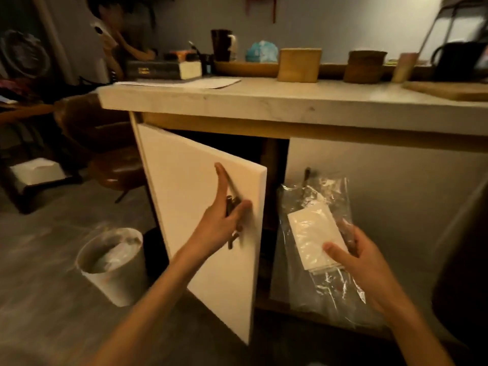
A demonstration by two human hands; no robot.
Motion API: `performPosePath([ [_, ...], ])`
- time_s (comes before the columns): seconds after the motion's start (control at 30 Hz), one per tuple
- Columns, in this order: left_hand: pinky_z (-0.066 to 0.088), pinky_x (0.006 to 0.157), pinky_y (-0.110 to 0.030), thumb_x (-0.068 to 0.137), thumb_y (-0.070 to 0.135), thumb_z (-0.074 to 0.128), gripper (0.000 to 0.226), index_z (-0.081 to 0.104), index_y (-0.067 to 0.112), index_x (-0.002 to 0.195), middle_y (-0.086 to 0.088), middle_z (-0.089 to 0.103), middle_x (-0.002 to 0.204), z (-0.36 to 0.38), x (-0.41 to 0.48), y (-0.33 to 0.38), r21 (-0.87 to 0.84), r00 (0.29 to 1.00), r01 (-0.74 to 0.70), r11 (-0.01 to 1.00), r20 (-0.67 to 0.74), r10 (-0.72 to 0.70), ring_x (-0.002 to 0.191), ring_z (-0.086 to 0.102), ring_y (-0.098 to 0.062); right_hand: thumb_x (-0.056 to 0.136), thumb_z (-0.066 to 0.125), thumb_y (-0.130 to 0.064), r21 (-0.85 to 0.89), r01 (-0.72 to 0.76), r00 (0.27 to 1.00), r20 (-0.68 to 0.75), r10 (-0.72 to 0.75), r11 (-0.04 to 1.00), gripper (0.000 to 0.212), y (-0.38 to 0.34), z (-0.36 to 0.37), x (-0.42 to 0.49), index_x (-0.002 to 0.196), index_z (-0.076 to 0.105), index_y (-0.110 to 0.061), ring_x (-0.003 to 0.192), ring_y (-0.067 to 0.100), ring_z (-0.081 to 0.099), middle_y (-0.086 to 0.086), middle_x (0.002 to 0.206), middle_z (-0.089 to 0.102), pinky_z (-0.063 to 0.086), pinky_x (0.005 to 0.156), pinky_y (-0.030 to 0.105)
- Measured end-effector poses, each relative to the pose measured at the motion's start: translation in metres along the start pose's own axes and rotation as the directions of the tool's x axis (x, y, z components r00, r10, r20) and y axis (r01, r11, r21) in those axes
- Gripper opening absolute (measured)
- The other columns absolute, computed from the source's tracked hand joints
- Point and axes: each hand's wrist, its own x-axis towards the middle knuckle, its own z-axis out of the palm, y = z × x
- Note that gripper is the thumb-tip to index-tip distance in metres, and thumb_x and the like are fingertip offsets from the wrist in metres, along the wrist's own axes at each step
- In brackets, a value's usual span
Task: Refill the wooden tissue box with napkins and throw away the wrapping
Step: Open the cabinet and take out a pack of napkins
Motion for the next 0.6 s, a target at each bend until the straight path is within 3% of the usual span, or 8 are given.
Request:
performPosePath([
  [0.1,0.059,0.078,-0.044,0.099,0.038,0.048,0.093,-0.037,0.057,0.132,-0.014,0.059,0.135,0.045,0.048,0.004,-0.013,0.993,-0.048,0.999,-0.105,0.046,0.100,0.067,-0.034,0.082,0.068,-0.026,-0.036,0.003,0.996,-0.094,-0.006,0.999,0.052,0.000,-0.017,-0.009,0.130,0.049,-0.035,0.093,0.007,0.071,-0.004,0.112,0.068,0.057,0.071,0.025],
  [0.17,0.058,0.074,-0.057,0.099,0.038,0.048,0.094,-0.038,0.059,0.130,-0.014,0.068,0.114,0.062,0.073,0.001,-0.002,0.985,-0.058,0.998,-0.165,0.057,0.085,0.069,-0.036,0.082,0.068,-0.023,0.006,-0.018,0.991,-0.129,0.019,1.000,0.051,0.001,-0.019,-0.009,0.129,0.051,-0.033,0.094,0.012,0.072,-0.001,0.112,0.070,0.058,0.074,0.030],
  [0.27,0.056,0.070,-0.061,0.098,0.039,0.047,0.093,-0.037,0.057,0.132,-0.006,0.066,0.083,0.075,0.098,-0.003,0.001,0.974,-0.054,0.999,-0.220,0.053,0.070,0.066,-0.032,0.086,0.067,-0.016,0.040,-0.028,0.988,-0.148,0.033,0.999,0.046,0.001,-0.013,-0.007,0.129,0.053,-0.025,0.094,0.011,0.072,-0.002,0.108,0.073,0.058,0.069,0.023],
  [0.37,0.056,0.070,-0.058,0.098,0.038,0.046,0.093,-0.037,0.052,0.135,0.000,0.060,0.071,0.081,0.115,-0.009,0.046,0.965,-0.048,0.998,-0.257,0.058,0.065,0.063,-0.030,0.088,0.065,-0.018,0.042,-0.049,0.988,-0.144,0.055,0.998,0.044,0.001,-0.003,-0.004,0.129,0.053,-0.024,0.093,0.009,0.072,-0.005,0.106,0.073,0.057,0.065,0.021],
  [0.43,0.056,0.072,-0.054,0.096,0.042,0.046,0.093,-0.035,0.045,0.140,-0.002,0.062,0.075,0.082,0.122,-0.012,0.128,0.959,-0.044,0.991,-0.271,0.078,0.069,0.064,-0.030,0.088,0.065,-0.018,0.079,-0.090,0.987,-0.127,0.099,0.993,0.042,-0.002,0.003,0.003,0.127,0.054,-0.024,0.093,0.014,0.072,-0.003,0.106,0.074,0.059,0.072,0.032],
  [0.5,0.053,0.079,-0.054,0.094,0.051,0.043,0.088,-0.030,0.040,0.144,-0.012,0.063,0.092,0.078,0.123,-0.013,0.273,0.953,0.026,0.962,-0.298,0.059,0.085,0.061,-0.037,0.087,0.066,-0.018,0.125,-0.172,0.978,-0.095,0.185,0.977,0.043,-0.015,0.012,0.011,0.127,0.054,-0.023,0.094,0.022,0.072,0.001,0.107,0.074,0.058,0.082,0.047],
  [0.6,0.038,0.092,-0.063,0.092,0.064,0.035,0.080,-0.021,0.044,0.146,-0.019,0.047,0.121,0.059,0.119,-0.007,0.468,0.957,0.210,0.858,-0.279,-0.082,0.110,0.045,-0.040,0.087,0.066,-0.015,0.178,-0.342,0.935,-0.036,0.353,0.923,0.040,-0.055,0.029,0.021,0.125,0.054,-0.018,0.088,0.023,0.074,0.007,0.107,0.073,0.058,0.067,0.035],
])
